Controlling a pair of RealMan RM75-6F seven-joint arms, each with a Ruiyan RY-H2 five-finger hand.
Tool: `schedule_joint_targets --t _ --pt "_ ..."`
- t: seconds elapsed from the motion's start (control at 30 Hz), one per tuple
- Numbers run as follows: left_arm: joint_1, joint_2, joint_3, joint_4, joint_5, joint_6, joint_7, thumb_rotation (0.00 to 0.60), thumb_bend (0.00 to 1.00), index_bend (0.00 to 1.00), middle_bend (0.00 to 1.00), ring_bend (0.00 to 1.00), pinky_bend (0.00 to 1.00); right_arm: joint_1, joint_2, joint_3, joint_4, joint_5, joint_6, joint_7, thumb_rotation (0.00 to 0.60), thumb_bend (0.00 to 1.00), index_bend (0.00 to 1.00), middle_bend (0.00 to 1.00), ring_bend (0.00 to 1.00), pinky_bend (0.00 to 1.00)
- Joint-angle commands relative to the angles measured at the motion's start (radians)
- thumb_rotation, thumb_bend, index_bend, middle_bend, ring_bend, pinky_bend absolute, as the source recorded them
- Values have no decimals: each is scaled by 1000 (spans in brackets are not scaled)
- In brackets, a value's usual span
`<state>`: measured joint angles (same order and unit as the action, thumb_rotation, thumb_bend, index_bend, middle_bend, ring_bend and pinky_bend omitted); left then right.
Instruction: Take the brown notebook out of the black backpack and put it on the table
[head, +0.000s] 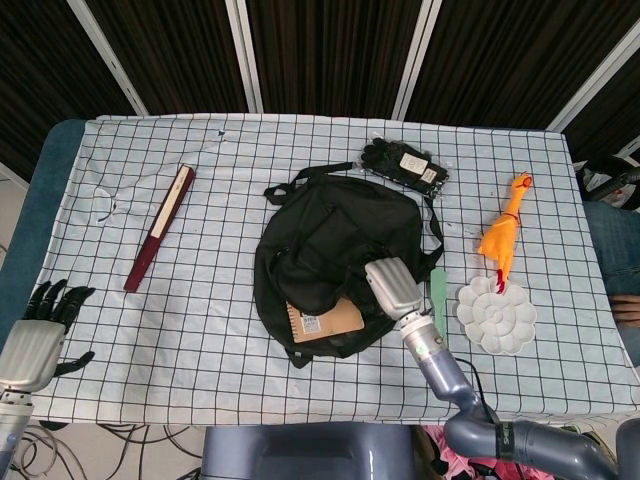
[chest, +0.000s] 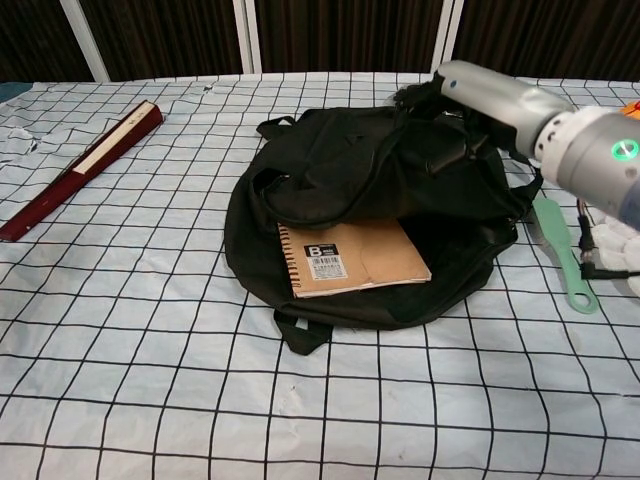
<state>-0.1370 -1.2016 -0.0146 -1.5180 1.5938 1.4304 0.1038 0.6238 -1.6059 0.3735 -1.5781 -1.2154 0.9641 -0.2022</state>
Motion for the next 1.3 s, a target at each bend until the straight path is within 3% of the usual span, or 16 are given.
schedule_joint_targets --t 0.03,0.27,0.6,0.8,1.07,1.3 --pt "-61 -35 -1 22 44 -53 -35 600 18 139 181 0 0 93 40 85 84 127 -96 6 600 505 647 530 318 86" --pt "-181 -103 -20 70 136 -109 -126 600 18 179 228 37 33 136 59 104 160 208 -126 30 600 510 649 531 318 86" --pt "-370 -227 -56 182 155 -268 -247 600 18 217 273 83 106 140 79 89 139 213 -62 45 600 512 648 531 318 86" --pt "-502 -363 -74 322 180 -340 -301 600 18 236 293 99 139 139 91 91 130 225 -25 67 600 513 648 531 319 86" --pt "-564 -499 -68 504 210 -265 -408 600 17 273 306 109 177 144 100 81 126 231 -9 80 600 514 648 531 318 86" --pt "-620 -594 -18 626 233 -259 -470 600 17 285 310 111 182 147 106 68 128 227 13 90 600 513 648 531 318 86"
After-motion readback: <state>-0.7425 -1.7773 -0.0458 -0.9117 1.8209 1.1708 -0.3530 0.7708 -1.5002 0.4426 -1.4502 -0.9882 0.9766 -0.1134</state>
